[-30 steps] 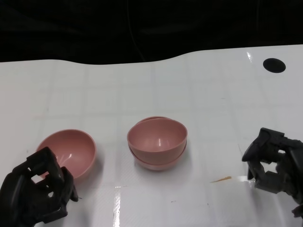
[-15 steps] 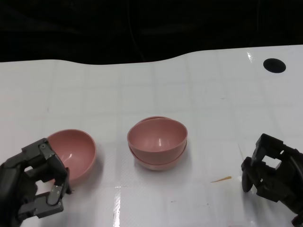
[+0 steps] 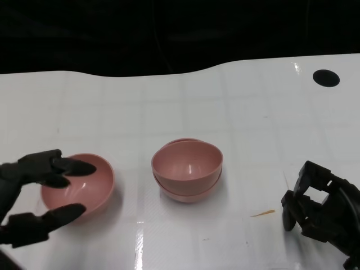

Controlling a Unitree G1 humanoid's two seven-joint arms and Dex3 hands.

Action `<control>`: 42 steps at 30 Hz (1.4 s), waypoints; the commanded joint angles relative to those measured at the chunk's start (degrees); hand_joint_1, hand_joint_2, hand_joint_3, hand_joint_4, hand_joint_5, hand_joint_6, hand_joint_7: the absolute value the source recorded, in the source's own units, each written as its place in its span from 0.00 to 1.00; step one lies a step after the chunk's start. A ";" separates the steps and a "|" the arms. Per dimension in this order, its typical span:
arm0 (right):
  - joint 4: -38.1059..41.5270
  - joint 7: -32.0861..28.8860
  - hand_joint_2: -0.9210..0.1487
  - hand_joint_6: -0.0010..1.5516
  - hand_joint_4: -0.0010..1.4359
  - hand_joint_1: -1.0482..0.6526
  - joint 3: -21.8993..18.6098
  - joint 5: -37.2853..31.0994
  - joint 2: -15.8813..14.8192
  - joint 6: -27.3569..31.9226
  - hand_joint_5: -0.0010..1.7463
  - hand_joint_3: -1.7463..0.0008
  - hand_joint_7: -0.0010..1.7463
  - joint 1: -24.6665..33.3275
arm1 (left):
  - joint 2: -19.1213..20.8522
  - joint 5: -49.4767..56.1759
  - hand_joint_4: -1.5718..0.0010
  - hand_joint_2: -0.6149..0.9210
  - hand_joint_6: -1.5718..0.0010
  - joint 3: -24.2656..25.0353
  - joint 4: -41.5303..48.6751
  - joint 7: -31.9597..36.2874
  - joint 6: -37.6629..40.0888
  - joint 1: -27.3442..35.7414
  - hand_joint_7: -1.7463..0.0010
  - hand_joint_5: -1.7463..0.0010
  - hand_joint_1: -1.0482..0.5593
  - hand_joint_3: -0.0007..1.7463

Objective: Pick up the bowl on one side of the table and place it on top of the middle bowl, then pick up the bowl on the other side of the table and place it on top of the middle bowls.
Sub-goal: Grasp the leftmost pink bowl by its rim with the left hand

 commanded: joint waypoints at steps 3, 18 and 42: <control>-0.63 -0.03 0.36 0.45 0.61 0.52 -0.96 -1.45 0.17 -1.22 1.00 0.41 0.92 0.52 | 6.58 13.93 0.55 1.00 0.49 -1.14 -5.24 -1.23 3.50 -0.71 0.99 0.92 0.17 0.07; -1.12 0.23 0.31 0.47 0.61 0.53 -0.83 -3.01 1.29 -1.50 1.00 0.44 0.91 1.23 | 8.28 27.58 0.61 1.00 0.56 -15.05 9.82 2.10 3.56 -6.63 1.00 1.00 0.07 0.01; 0.54 0.74 0.28 0.48 0.61 0.52 -0.91 -4.34 1.85 -3.69 1.00 0.46 0.90 0.62 | 7.70 27.15 0.55 1.00 0.52 -26.89 45.19 21.36 -4.76 -19.36 0.98 0.98 0.16 0.02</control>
